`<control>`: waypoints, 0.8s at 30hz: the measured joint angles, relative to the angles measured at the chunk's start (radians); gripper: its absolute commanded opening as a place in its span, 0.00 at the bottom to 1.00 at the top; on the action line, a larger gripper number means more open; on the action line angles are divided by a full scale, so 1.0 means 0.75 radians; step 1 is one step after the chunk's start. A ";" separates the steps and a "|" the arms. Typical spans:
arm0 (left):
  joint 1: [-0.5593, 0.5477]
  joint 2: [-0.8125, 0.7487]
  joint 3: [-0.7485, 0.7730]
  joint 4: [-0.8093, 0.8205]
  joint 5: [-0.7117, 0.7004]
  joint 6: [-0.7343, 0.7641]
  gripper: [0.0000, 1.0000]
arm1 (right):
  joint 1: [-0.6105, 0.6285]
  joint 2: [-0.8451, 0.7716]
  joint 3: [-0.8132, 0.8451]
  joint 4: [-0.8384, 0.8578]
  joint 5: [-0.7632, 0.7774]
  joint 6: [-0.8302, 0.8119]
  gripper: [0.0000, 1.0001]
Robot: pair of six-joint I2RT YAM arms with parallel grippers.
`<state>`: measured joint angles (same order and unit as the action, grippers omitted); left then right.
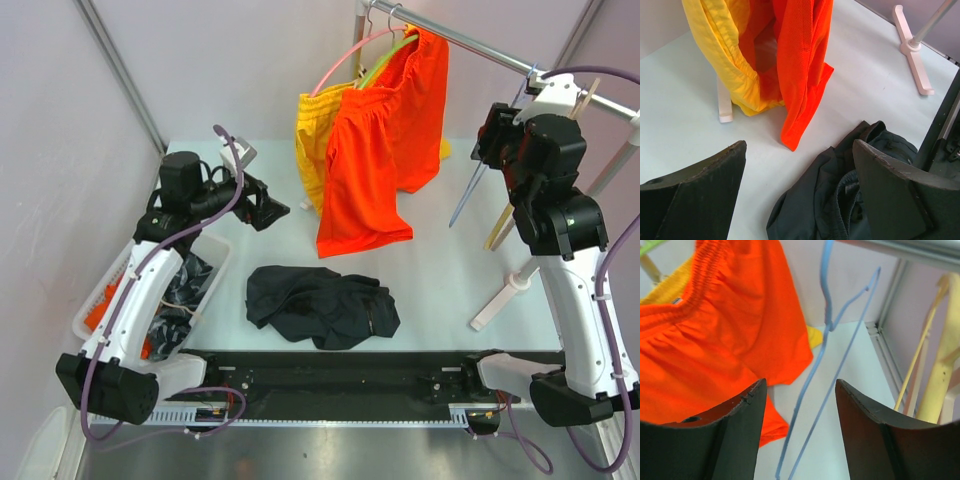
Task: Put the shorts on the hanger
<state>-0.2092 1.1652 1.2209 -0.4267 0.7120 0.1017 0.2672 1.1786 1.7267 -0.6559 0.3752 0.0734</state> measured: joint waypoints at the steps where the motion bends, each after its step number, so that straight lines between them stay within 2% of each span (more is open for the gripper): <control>1: 0.000 0.002 0.000 0.000 -0.003 -0.001 0.91 | 0.000 0.000 -0.008 -0.003 0.017 -0.001 0.61; 4: -0.001 0.012 0.000 0.007 -0.004 -0.007 0.91 | -0.001 0.001 -0.025 -0.021 0.064 0.001 0.62; 9: -0.001 0.033 0.000 0.030 -0.008 -0.020 0.91 | -0.012 0.034 -0.027 -0.030 0.101 0.033 0.55; 10: -0.001 0.036 0.000 0.032 -0.010 -0.021 0.91 | -0.021 0.050 -0.027 -0.033 0.096 0.053 0.49; 15: -0.001 0.045 0.000 0.039 -0.025 -0.022 0.91 | -0.072 0.125 -0.023 -0.043 0.061 0.140 0.31; 16: -0.001 0.046 0.000 0.039 -0.029 -0.021 0.91 | -0.076 0.132 -0.020 -0.043 0.056 0.149 0.23; 20: -0.001 0.052 0.000 0.044 -0.038 -0.022 0.91 | -0.084 0.141 -0.003 -0.042 0.035 0.174 0.00; 24: -0.001 0.061 0.001 0.049 -0.038 -0.022 0.91 | -0.087 0.135 0.010 -0.022 -0.005 0.190 0.00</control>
<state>-0.2096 1.2106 1.2213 -0.3897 0.6834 0.0853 0.2016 1.2800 1.7340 -0.6727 0.3717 0.2161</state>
